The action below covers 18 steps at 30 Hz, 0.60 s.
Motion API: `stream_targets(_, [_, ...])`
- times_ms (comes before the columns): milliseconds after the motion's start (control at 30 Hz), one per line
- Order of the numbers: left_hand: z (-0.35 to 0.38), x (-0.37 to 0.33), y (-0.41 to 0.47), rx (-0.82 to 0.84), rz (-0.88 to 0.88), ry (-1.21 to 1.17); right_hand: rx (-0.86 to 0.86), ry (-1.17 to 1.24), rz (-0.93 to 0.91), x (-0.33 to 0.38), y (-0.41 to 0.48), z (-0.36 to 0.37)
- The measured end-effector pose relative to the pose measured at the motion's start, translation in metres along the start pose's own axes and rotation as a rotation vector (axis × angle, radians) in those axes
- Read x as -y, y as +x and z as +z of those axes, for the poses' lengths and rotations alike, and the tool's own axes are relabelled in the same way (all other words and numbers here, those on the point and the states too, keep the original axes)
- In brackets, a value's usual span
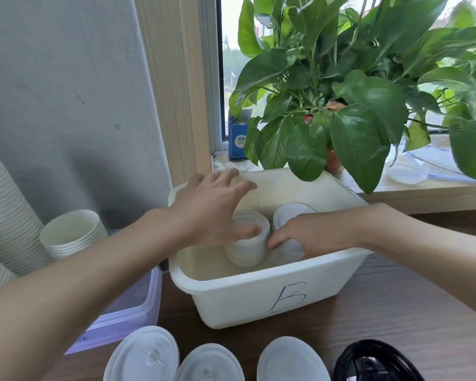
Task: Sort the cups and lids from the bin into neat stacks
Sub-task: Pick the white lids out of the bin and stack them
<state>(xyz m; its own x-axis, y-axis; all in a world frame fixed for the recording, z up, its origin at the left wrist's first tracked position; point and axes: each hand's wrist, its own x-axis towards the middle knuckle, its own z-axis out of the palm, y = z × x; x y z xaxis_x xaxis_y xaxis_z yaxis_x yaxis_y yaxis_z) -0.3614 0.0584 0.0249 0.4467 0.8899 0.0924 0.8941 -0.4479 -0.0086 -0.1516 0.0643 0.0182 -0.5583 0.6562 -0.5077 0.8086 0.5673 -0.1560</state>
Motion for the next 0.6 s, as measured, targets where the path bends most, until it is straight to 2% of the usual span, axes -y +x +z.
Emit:
stream_targets(300, [0.003, 0.001, 0.003, -0.063, -0.017, -0.089, 0.038, 0.109, 0.015, -0.001, 0.009, 0.002])
stream_targets(600, [0.001, 0.001, 0.003, -0.099, -0.049, -0.191, -0.408, 0.057, -0.008, -0.001, 0.008, -0.008])
